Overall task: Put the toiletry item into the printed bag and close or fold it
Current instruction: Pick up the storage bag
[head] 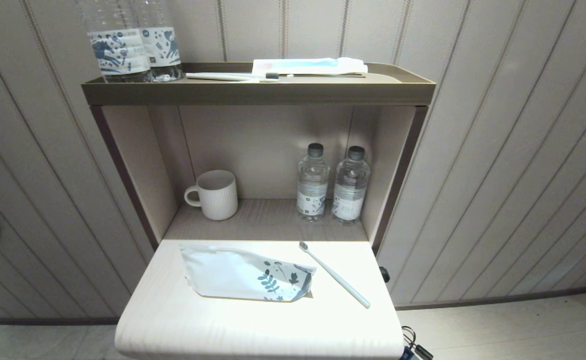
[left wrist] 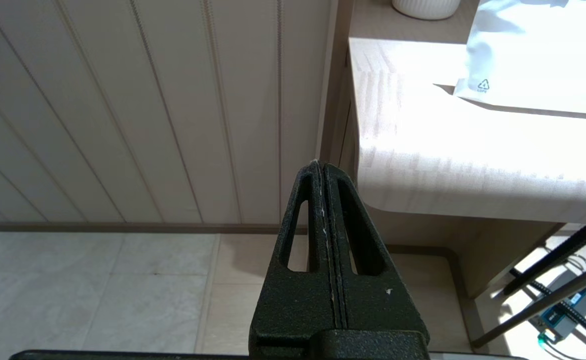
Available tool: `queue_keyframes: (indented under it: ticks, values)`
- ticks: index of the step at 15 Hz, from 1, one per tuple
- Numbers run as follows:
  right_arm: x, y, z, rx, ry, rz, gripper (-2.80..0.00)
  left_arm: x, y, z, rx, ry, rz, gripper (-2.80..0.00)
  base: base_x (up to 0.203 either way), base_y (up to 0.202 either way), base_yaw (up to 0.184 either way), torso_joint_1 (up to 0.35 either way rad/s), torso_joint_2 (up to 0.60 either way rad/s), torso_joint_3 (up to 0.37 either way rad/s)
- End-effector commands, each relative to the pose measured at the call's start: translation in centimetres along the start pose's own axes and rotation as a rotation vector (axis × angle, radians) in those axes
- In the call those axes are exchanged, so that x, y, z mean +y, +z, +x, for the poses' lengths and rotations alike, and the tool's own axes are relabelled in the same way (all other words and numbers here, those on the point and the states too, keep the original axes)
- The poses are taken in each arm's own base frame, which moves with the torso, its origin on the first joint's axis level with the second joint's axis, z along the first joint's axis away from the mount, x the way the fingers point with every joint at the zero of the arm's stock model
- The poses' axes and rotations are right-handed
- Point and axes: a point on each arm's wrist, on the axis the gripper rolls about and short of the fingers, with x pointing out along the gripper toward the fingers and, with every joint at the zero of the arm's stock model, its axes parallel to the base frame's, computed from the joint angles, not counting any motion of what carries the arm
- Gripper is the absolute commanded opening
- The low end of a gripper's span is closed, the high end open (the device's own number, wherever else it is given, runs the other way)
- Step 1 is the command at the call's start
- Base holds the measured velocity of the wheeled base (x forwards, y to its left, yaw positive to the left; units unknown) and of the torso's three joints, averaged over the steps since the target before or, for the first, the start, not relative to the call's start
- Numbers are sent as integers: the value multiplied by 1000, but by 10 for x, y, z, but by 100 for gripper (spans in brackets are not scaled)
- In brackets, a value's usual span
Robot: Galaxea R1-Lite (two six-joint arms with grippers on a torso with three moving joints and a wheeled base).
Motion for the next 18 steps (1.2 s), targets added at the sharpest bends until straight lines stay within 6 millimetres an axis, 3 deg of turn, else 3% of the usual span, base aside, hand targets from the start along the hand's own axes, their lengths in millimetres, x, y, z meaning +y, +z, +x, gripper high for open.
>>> queue_keyframes:
  ticks: [1,18]
  values:
    - [0,0,0,-1,0,0,-280,0,0,0,0,0,0,-280,0,0,0,0,0,0]
    - [0,0,0,0,0,0,-280,0,7,-3,-18,8,8,-280,0,0,0,0,0,0]
